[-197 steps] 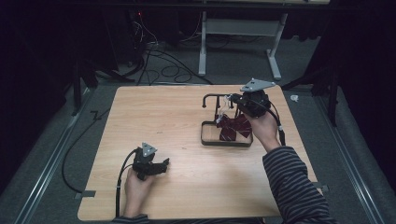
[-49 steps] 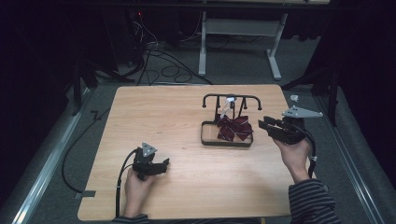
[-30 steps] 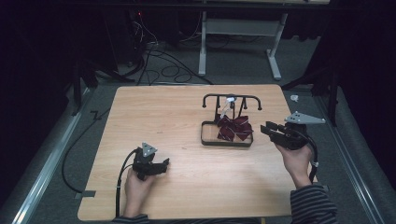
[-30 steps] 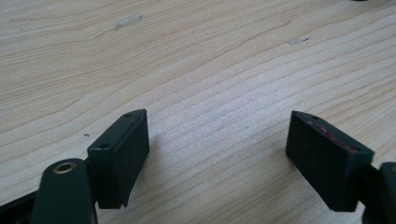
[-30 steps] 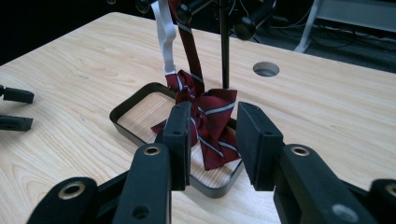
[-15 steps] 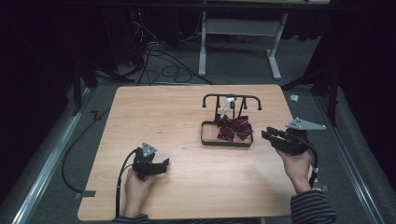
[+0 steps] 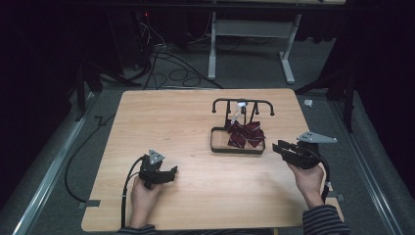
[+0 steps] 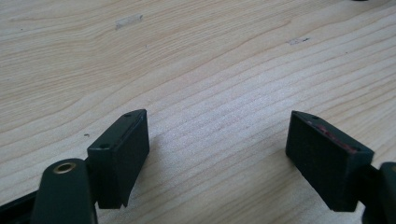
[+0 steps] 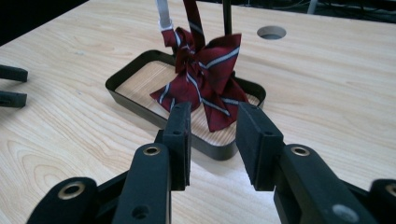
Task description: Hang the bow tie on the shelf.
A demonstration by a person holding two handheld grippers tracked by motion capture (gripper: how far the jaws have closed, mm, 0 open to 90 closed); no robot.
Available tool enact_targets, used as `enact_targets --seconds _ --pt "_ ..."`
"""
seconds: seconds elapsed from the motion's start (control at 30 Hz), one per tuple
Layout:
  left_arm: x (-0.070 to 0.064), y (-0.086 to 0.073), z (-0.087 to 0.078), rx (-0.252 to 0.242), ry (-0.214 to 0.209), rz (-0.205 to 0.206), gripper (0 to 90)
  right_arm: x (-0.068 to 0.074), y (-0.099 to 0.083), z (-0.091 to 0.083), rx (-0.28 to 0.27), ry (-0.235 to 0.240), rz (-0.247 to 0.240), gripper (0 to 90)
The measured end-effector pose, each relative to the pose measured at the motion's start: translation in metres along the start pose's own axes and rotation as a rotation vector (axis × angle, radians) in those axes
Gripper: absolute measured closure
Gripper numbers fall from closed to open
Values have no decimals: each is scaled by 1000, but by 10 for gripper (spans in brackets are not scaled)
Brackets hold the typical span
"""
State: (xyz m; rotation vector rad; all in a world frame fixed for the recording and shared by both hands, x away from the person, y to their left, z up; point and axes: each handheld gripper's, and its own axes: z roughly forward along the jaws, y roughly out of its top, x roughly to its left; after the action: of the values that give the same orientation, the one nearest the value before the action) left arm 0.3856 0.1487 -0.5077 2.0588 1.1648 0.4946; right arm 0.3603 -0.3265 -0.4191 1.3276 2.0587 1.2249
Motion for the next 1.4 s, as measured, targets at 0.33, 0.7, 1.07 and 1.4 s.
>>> enact_targets --seconds 0.33,0.7,1.07,1.4 --pt "0 0 0 1 -1 0 219 1 -14 8 24 7 15 675" --pt "0 0 0 1 -1 0 219 2 -32 19 60 9 26 674" --pt "0 0 0 0 0 0 219 8 -48 35 114 -11 -4 653" --pt "0 0 0 1 -1 0 219 10 -60 47 155 -51 -41 611"
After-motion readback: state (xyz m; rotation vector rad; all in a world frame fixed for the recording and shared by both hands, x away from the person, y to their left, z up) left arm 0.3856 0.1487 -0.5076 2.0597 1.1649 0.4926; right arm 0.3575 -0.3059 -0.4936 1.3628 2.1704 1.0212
